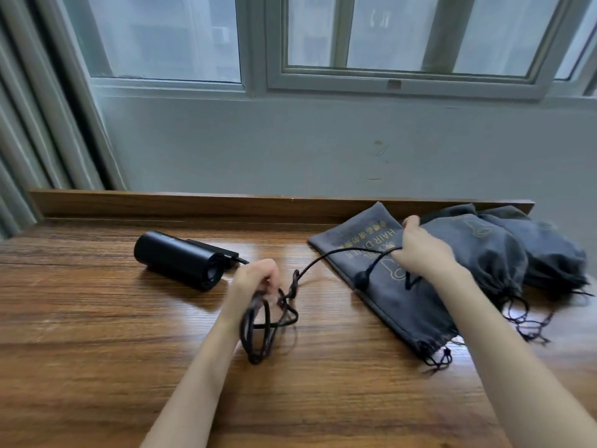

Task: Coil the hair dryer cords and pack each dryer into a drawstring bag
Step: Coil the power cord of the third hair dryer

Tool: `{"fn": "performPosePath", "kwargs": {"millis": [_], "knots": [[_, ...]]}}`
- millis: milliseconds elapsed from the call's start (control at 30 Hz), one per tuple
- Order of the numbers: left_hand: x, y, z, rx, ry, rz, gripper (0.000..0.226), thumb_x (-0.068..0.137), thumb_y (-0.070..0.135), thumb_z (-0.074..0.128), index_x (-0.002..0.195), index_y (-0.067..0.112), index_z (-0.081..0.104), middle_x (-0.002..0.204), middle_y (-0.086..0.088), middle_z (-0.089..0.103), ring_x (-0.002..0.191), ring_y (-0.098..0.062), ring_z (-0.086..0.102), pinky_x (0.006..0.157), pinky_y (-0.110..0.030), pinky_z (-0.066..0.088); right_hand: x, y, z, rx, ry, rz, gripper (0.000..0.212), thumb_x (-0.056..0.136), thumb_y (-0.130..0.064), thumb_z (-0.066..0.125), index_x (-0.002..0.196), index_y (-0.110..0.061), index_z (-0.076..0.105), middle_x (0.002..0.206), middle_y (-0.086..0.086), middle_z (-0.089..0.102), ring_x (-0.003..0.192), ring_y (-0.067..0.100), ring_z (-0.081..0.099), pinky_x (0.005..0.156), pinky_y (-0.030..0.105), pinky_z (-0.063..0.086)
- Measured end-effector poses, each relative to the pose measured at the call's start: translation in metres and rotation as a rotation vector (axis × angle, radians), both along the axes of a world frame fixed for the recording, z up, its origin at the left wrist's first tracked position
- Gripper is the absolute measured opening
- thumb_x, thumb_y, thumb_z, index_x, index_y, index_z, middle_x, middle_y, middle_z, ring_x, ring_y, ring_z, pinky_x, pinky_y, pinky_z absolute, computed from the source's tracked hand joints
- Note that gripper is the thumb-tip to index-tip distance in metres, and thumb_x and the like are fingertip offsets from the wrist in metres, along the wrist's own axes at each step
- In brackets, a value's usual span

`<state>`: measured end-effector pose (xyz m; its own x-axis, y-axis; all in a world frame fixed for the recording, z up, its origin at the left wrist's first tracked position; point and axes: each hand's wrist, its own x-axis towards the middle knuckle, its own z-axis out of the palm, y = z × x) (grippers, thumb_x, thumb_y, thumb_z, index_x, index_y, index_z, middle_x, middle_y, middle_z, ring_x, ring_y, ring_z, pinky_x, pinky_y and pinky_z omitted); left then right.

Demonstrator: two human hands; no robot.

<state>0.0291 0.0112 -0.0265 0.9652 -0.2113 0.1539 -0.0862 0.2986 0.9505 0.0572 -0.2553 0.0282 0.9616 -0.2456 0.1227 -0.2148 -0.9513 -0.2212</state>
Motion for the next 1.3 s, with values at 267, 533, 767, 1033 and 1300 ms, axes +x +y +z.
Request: {"fn": "performPosePath", "kwargs": {"millis": [267,533,767,1033,1300], "knots": [[0.006,-0.005,-0.021,0.895,-0.077,0.186,0.044,0.082,0.026,0.065,0.121,0.024,0.045,0.098,0.013,0.059,0.082,-0.005,0.052,0.064,-0.019,0.037,0.004,-0.01,-0.017,-0.045,0.331,0.195,0.051,0.082,-0.018,0.065,0.128,-0.013,0.046,0.13,0.014,0.048,0.116,0.028,0.049,0.095,0.035,0.044],[0.004,-0.013,-0.029,1.179,-0.186,0.224,0.051,0.081,0.017,0.059,0.129,0.017,0.041,0.117,-0.002,0.039,0.106,-0.025,0.053,0.079,-0.027,0.041,0.0,0.026,-0.009,-0.032,0.608,0.512,0.119,0.067,-0.037,0.081,0.149,-0.024,-0.003,0.158,-0.002,0.008,0.143,0.02,0.016,0.115,0.034,0.021],[0.007,-0.01,-0.029,0.99,-0.127,0.236,0.055,0.077,0.011,0.059,0.129,0.021,0.045,0.113,0.004,0.05,0.092,-0.011,0.052,0.076,-0.024,0.04,-0.012,0.01,-0.024,0.492,0.532,0.651,0.093,0.076,-0.027,0.076,0.147,-0.017,0.017,0.087,-0.017,0.059,0.083,-0.004,0.054,0.079,0.011,0.039],[0.01,-0.002,-0.023,0.48,-0.038,0.14,0.053,0.078,-0.012,0.056,0.122,0.017,0.056,0.099,0.003,0.064,0.098,-0.013,0.065,0.08,-0.024,0.054,-0.016,-0.002,-0.051,1.038,0.29,0.665,0.025,0.093,-0.023,0.054,0.115,-0.011,0.058,0.053,-0.011,0.038,0.048,0.002,0.037,0.047,0.016,0.039],[0.009,-0.005,-0.025,0.365,0.014,0.034,0.048,0.08,-0.01,0.06,0.115,0.022,0.057,0.092,0.012,0.071,0.099,-0.009,0.067,0.084,-0.028,0.055,-0.018,0.004,-0.064,1.35,0.117,0.444,0.025,0.093,-0.024,0.046,0.107,-0.015,0.064,0.094,0.001,0.073,0.082,0.006,0.067,0.054,0.019,0.052]]}}
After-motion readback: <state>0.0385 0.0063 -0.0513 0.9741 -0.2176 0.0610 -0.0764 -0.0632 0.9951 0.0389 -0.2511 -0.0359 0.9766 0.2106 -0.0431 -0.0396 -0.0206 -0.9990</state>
